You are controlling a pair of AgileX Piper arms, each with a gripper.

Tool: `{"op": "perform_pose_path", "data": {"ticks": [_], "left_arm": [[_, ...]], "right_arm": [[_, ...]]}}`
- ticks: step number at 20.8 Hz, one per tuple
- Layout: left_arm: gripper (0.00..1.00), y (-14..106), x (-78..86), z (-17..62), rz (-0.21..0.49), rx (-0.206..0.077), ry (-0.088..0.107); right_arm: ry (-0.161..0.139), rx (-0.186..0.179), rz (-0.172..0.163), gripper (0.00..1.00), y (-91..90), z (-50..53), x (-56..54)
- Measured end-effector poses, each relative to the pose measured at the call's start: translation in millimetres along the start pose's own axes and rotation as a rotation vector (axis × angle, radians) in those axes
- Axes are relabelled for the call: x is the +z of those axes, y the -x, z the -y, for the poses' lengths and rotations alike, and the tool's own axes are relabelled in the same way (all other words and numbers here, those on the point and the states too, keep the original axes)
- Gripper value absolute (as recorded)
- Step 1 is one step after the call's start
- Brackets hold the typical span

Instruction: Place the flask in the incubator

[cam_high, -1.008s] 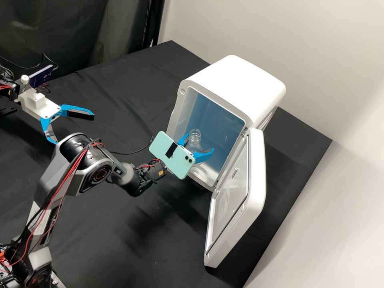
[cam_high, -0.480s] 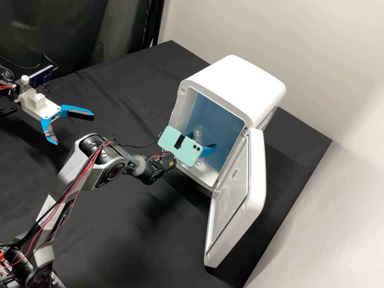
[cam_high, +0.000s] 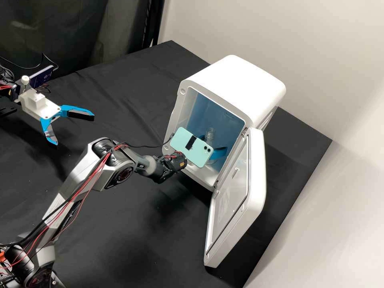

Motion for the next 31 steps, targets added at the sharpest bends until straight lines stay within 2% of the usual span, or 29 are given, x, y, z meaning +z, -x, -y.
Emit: {"op": "perform_pose_path", "data": {"ticks": [2,4,6,11,17,21,25,31], "left_arm": [[1.00,0.0,0.0,0.0,0.000,0.000,0.000],[1.00,0.0,0.0,0.0,0.000,0.000,0.000],[1.00,0.0,0.0,0.0,0.000,0.000,0.000],[1.00,0.0,0.0,0.0,0.000,0.000,0.000],[1.00,0.1,0.1,-0.4,0.000,0.002,-0.001],[1.00,-1.6,1.4,-1.5,0.009,0.006,-0.004],[1.00,-1.9,1.4,-1.8,0.010,0.007,-0.005],[1.00,-1.9,1.4,-1.8,0.010,0.007,-0.005]], "right_arm": [[-0.007,-0.005,0.017,0.00,-9.5,1.6,3.7],[0.007,-0.018,0.027,0.00,-16.8,3.0,5.1],[0.008,-0.036,0.040,0.00,-23.2,6.0,8.7],[0.011,-0.021,0.029,0.00,-32.8,6.7,8.4],[0.010,-0.033,0.033,0.00,-37.2,5.6,7.0],[-0.009,-0.047,0.037,0.00,-39.9,5.5,5.1],[-0.041,-0.040,0.034,0.00,-42.0,6.2,5.4],[-0.051,-0.040,0.035,0.00,-42.1,6.7,5.8]]}}
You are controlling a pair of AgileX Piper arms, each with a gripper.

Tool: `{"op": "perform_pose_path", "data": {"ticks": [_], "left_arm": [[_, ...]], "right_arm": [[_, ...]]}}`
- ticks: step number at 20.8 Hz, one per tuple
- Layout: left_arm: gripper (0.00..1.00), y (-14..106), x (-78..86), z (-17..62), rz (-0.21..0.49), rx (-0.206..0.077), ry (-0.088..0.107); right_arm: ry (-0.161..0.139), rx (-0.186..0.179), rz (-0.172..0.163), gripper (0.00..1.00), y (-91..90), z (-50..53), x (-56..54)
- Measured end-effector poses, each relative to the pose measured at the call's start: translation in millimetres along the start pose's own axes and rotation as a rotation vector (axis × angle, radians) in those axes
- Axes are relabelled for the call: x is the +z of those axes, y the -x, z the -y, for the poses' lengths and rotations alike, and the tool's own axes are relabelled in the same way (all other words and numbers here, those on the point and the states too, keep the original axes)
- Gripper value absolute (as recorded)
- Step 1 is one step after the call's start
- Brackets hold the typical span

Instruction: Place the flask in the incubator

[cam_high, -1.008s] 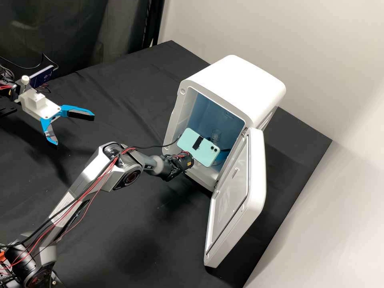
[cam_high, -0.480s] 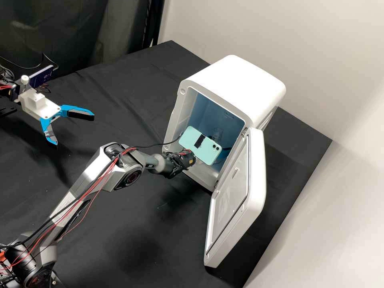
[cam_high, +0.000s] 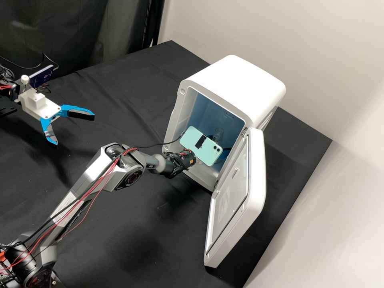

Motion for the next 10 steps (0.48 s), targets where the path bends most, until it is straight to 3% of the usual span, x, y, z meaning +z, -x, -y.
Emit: {"op": "perform_pose_path", "data": {"ticks": [10], "left_arm": [[1.00,0.0,0.0,0.0,0.000,0.000,0.000]], "right_arm": [[0.000,0.003,-0.002,0.00,-0.2,0.5,0.5]]}}
